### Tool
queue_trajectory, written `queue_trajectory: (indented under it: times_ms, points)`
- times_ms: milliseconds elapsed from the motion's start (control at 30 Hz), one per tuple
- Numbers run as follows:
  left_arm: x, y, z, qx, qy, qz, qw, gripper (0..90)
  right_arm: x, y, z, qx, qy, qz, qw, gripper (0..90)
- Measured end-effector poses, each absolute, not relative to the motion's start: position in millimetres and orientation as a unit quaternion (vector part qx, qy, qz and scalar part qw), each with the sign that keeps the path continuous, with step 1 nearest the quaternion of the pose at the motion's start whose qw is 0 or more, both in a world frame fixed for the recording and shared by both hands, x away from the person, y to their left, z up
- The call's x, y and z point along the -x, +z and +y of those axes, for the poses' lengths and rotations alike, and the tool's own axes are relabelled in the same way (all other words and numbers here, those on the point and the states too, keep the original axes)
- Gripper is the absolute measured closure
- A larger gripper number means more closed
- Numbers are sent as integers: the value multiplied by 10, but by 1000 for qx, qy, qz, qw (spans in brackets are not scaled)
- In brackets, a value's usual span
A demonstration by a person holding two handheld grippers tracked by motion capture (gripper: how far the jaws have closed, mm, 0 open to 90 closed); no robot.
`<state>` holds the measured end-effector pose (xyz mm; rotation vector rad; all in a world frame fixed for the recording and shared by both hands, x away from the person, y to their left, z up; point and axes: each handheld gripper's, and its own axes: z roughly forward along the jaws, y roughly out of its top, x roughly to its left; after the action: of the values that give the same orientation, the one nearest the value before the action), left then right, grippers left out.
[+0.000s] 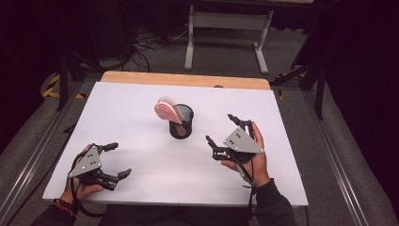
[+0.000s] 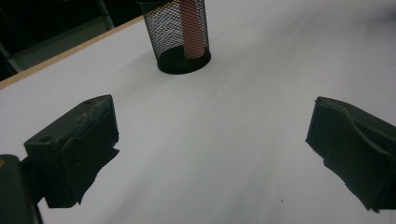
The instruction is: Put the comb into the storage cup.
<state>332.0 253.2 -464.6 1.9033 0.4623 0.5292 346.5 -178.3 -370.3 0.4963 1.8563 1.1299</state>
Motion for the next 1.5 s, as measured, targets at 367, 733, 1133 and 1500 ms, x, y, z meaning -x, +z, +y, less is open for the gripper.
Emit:
queue_trajectory:
  times_ms: [367,733,1133,1500]
  points:
    - [-3325,-4652,2525,-799,221,193,525,30,-3407,-3837,-1882,-195,450,752,440,101]
    - [-3322,-4660,2511,-801,219,192,524,30,-3356,-4014,-1952,-185,434,761,445,102]
    - [-3322,-4665,2502,-802,219,191,522,30,-3273,-4167,-2095,-205,448,752,439,105]
    - [-3319,-4660,2497,-803,220,190,521,30,-3237,-4270,-2239,-230,442,757,422,95]
